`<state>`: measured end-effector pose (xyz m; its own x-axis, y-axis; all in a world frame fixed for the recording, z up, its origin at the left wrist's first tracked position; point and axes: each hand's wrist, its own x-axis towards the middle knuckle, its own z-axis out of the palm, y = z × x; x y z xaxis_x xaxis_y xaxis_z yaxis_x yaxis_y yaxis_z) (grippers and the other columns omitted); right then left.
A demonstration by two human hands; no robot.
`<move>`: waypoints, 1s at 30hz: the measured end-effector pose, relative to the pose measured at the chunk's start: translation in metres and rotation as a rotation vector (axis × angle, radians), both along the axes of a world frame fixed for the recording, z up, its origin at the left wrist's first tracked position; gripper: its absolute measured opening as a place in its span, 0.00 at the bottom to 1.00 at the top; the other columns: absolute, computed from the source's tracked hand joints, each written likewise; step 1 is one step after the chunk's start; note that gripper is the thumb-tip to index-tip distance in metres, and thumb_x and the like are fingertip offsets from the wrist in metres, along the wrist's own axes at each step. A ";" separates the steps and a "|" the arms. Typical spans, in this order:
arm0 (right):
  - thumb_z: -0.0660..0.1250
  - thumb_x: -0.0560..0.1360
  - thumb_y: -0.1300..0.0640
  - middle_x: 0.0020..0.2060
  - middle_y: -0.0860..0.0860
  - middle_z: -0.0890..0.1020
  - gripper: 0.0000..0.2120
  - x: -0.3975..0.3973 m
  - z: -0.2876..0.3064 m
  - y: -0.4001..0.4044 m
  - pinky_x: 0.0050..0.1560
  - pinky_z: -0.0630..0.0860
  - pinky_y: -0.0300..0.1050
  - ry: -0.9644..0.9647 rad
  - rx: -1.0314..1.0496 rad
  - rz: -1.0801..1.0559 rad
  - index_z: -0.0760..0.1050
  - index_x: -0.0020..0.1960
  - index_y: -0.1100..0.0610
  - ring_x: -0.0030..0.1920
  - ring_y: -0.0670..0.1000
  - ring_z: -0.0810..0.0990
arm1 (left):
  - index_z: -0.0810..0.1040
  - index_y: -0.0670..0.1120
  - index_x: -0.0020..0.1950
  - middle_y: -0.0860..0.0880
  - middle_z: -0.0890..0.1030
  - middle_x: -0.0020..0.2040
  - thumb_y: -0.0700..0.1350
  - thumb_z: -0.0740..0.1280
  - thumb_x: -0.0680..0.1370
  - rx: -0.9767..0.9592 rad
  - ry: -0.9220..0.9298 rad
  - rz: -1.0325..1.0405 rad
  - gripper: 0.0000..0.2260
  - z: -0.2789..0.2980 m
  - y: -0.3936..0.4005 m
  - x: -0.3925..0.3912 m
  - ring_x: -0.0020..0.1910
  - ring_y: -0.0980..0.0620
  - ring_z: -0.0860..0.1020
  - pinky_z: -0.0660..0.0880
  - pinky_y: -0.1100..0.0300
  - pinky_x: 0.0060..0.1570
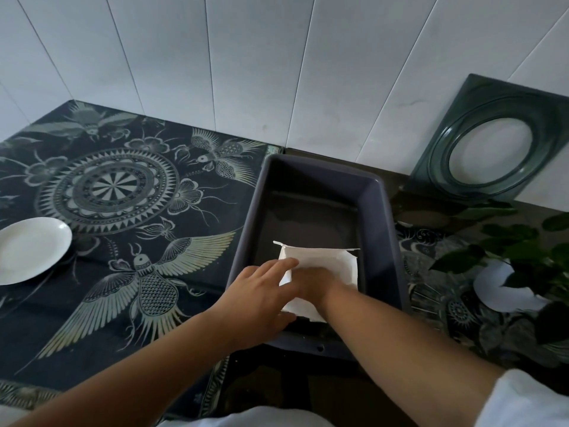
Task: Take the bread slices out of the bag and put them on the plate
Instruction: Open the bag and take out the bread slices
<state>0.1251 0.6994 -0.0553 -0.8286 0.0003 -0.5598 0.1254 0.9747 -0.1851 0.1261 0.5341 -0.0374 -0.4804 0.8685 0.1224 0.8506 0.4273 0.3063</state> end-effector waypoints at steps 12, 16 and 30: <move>0.60 0.81 0.54 0.68 0.60 0.73 0.20 0.009 0.009 0.003 0.64 0.68 0.59 0.027 0.256 0.077 0.67 0.71 0.60 0.67 0.62 0.72 | 0.55 0.57 0.74 0.51 0.55 0.79 0.67 0.65 0.69 0.131 -0.208 0.063 0.38 -0.008 0.007 -0.005 0.71 0.49 0.67 0.67 0.56 0.61; 0.64 0.78 0.54 0.51 0.59 0.82 0.11 0.018 0.021 0.012 0.42 0.74 0.53 0.161 0.131 0.062 0.77 0.57 0.58 0.50 0.62 0.81 | 0.54 0.56 0.74 0.49 0.55 0.79 0.65 0.66 0.69 0.154 -0.203 0.059 0.38 -0.009 0.005 -0.005 0.67 0.46 0.72 0.68 0.56 0.59; 0.62 0.78 0.61 0.51 0.61 0.82 0.10 0.041 0.058 0.014 0.42 0.71 0.52 0.182 0.135 0.072 0.77 0.57 0.61 0.51 0.63 0.81 | 0.59 0.51 0.75 0.49 0.51 0.79 0.61 0.72 0.69 0.304 -0.164 0.061 0.40 -0.006 0.011 0.003 0.75 0.52 0.54 0.61 0.54 0.69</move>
<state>0.1659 0.7137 0.0024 -0.9166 0.0020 -0.3997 0.0310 0.9973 -0.0661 0.1288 0.5448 -0.0431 -0.5651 0.7732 0.2878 0.7551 0.3440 0.5581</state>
